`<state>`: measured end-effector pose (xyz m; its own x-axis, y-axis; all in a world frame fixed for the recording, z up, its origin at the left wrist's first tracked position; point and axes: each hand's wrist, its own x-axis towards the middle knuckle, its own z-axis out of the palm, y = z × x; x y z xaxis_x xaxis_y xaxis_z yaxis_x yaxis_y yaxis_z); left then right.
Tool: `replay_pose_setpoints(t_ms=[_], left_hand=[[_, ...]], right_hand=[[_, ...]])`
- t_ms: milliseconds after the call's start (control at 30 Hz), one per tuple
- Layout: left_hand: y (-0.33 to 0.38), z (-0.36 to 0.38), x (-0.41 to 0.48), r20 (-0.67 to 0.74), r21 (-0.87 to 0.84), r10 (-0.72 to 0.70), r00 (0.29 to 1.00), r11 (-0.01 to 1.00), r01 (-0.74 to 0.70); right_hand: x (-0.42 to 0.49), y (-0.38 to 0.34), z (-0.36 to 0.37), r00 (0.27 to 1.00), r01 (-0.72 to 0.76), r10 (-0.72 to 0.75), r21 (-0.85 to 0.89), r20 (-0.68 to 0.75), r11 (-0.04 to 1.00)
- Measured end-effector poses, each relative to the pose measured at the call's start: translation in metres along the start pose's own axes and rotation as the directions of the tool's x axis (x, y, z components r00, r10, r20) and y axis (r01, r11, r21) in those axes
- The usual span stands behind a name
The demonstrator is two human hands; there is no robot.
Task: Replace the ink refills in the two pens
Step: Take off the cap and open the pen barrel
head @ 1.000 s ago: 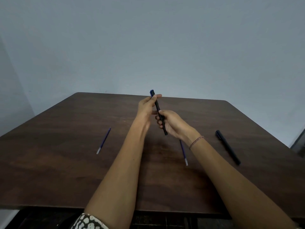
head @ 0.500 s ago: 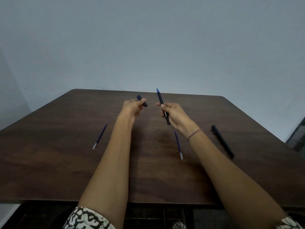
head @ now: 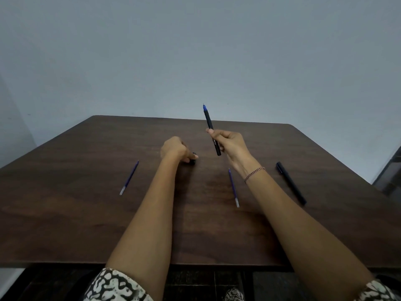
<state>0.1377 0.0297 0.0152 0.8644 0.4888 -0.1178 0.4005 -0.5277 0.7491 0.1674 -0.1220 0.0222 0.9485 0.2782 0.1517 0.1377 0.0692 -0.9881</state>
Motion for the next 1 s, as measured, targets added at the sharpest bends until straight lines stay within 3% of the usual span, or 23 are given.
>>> replay_pose_setpoints(t_ms=[67,133,200,267,367,500,667,867,1000], left_hand=[[-0.001,0.001,0.001,-0.024,0.014,0.01,1.0,1.0,-0.01],[0.0,0.001,0.0,-0.153,0.018,0.07,0.986,0.998,-0.068],[0.005,-0.002,-0.003,-0.224,-0.238,0.153,0.963,0.949,-0.206],[0.012,-0.004,-0.009,-0.129,-0.623,0.252,0.959,0.732,-0.276],[0.018,-0.005,-0.011,-0.001,-0.822,0.425,0.905,0.515,-0.243],[0.016,-0.004,-0.009,0.004,-0.86,0.503,0.864,0.442,-0.254],[0.016,-0.003,-0.01,-0.084,-0.903,0.46,0.884,0.341,-0.263],[0.021,0.0,-0.016,-0.174,-0.885,0.368,0.913,0.347,-0.309],[0.021,0.002,-0.018,-0.04,-0.877,0.477,0.878,0.403,-0.26]], right_hand=[[0.001,0.001,0.001,1.0,-0.007,0.007,0.025,0.01,1.0],[0.001,0.001,-0.001,0.999,-0.019,0.018,0.035,0.031,0.999],[0.001,0.001,-0.003,0.994,-0.038,0.037,0.008,0.1,0.999],[0.001,0.001,-0.004,0.979,-0.063,0.071,-0.048,0.189,0.997],[0.0,0.002,-0.003,0.952,-0.092,0.115,-0.096,0.283,0.991],[-0.001,0.002,-0.002,0.934,-0.094,0.12,-0.094,0.336,0.991],[-0.002,0.001,-0.002,0.944,-0.074,0.106,-0.113,0.312,0.991],[-0.005,-0.001,-0.001,0.972,-0.048,0.08,-0.146,0.223,0.988],[-0.006,-0.002,-0.002,0.978,-0.041,0.065,-0.123,0.197,0.992]])
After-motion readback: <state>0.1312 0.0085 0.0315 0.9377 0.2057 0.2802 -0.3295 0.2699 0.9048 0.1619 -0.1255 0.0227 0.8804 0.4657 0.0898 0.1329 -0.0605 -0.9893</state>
